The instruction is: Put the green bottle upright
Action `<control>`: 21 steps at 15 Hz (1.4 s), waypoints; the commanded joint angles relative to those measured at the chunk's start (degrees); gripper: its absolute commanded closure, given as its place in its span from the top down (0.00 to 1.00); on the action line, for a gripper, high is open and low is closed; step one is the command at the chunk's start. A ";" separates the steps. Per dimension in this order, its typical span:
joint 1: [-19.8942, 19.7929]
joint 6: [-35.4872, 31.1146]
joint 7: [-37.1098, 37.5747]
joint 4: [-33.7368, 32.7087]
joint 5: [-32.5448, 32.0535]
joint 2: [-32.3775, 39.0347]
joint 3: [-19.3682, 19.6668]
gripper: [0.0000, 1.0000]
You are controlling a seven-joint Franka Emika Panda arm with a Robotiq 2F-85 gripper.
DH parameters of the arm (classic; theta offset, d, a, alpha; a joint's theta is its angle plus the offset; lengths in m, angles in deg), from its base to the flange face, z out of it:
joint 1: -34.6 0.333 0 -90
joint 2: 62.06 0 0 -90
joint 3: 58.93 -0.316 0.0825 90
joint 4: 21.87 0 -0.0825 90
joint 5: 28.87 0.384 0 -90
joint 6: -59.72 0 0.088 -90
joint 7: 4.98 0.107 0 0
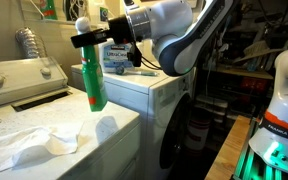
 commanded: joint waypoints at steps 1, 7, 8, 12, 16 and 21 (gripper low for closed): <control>-2.90 -5.83 4.90 0.58 -5.38 0.16 0.19 0.00; -7.73 -11.07 9.55 -1.67 -12.84 6.26 -2.40 0.00; -8.17 -11.97 9.79 -1.83 -13.45 7.27 -2.61 0.00; -10.17 -13.43 9.92 -1.76 -15.82 9.61 -3.69 0.00; -11.45 -13.10 10.45 -2.17 -17.56 10.78 -4.35 0.33; -12.02 -12.11 12.03 -2.77 -19.04 10.85 -4.65 0.70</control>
